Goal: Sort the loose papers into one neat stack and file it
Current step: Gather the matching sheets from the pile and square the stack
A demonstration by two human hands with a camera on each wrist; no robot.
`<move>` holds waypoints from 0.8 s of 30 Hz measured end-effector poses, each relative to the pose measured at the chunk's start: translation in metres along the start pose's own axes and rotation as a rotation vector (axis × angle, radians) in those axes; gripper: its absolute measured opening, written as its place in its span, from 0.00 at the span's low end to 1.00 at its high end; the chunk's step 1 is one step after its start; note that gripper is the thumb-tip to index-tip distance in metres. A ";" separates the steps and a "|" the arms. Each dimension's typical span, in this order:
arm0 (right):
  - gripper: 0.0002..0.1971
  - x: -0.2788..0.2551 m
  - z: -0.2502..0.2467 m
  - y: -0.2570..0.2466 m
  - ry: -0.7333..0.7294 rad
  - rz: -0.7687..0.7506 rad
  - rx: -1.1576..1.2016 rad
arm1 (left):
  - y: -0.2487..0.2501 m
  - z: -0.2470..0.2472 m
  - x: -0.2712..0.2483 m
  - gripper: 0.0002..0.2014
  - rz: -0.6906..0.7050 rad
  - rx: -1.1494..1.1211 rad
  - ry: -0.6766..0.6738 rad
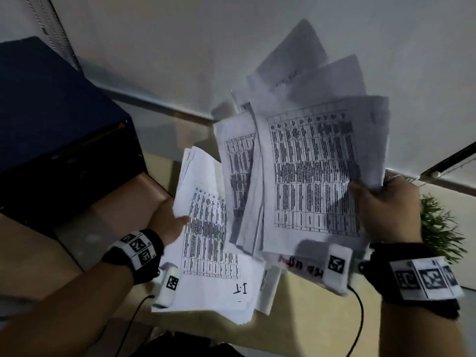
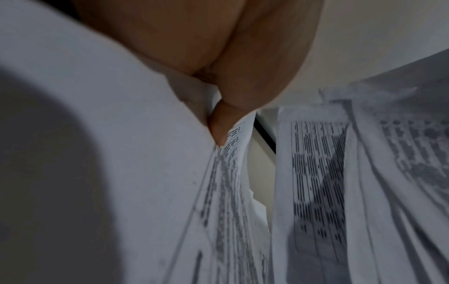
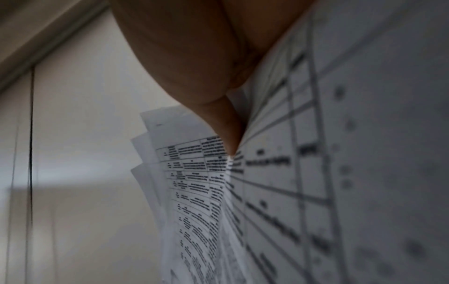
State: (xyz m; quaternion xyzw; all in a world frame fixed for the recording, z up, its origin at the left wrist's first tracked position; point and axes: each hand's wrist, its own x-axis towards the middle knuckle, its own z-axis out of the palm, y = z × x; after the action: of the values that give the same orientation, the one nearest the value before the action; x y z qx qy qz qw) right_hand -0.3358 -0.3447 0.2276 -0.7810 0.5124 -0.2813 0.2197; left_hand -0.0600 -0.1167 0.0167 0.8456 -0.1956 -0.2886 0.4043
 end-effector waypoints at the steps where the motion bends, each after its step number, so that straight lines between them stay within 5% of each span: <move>1: 0.09 -0.001 0.002 0.002 -0.013 0.027 0.046 | -0.001 0.004 -0.001 0.19 0.008 -0.004 -0.029; 7: 0.03 -0.016 0.079 0.057 -0.271 0.247 0.121 | -0.003 0.022 -0.013 0.29 0.021 -0.197 -0.087; 12: 0.05 -0.045 0.162 0.110 -0.532 0.481 0.046 | -0.003 0.024 -0.016 0.24 -0.184 -0.304 0.028; 18: 0.13 -0.065 0.197 0.105 -0.760 0.339 -0.034 | -0.026 0.041 0.005 0.19 -0.183 0.064 -0.026; 22: 0.06 -0.074 0.215 0.090 -0.848 0.297 -0.066 | -0.008 0.044 0.010 0.30 -0.176 0.168 -0.011; 24: 0.23 -0.072 0.223 0.092 -0.725 0.374 -0.101 | -0.002 0.044 0.015 0.32 -0.203 0.185 -0.028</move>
State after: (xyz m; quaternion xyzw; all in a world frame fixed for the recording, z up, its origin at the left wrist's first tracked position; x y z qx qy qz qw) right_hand -0.2727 -0.3009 -0.0126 -0.7328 0.5480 0.0824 0.3949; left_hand -0.0770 -0.1485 -0.0123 0.8906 -0.1404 -0.3205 0.2905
